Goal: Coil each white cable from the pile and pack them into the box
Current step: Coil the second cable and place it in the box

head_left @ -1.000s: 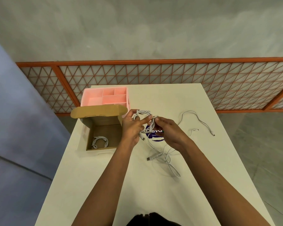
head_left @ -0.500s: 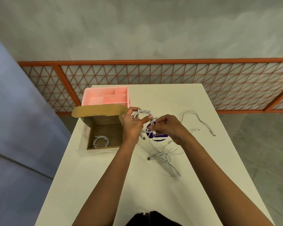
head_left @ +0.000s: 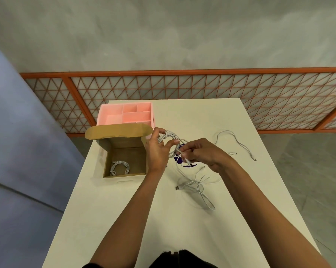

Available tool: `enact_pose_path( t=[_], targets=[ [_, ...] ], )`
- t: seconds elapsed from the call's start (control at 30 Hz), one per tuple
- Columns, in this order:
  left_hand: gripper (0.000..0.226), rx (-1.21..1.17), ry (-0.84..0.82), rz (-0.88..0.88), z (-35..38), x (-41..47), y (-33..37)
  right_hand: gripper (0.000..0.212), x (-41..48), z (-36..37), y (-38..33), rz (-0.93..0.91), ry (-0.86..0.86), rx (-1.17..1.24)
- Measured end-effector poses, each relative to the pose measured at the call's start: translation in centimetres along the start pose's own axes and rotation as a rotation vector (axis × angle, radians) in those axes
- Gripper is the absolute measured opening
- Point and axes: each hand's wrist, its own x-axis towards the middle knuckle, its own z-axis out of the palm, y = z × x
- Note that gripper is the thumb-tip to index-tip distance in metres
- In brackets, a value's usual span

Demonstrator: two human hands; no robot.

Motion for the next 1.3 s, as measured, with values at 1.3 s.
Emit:
enact_pose_path(
  t=[1.3],
  targets=[
    [0.046, -0.321, -0.036, -0.111, 0.6, 1.0, 3.4, 0.014, -1.3, -0.6, 1.3, -0.157, 0.092, -0.099]
  ],
)
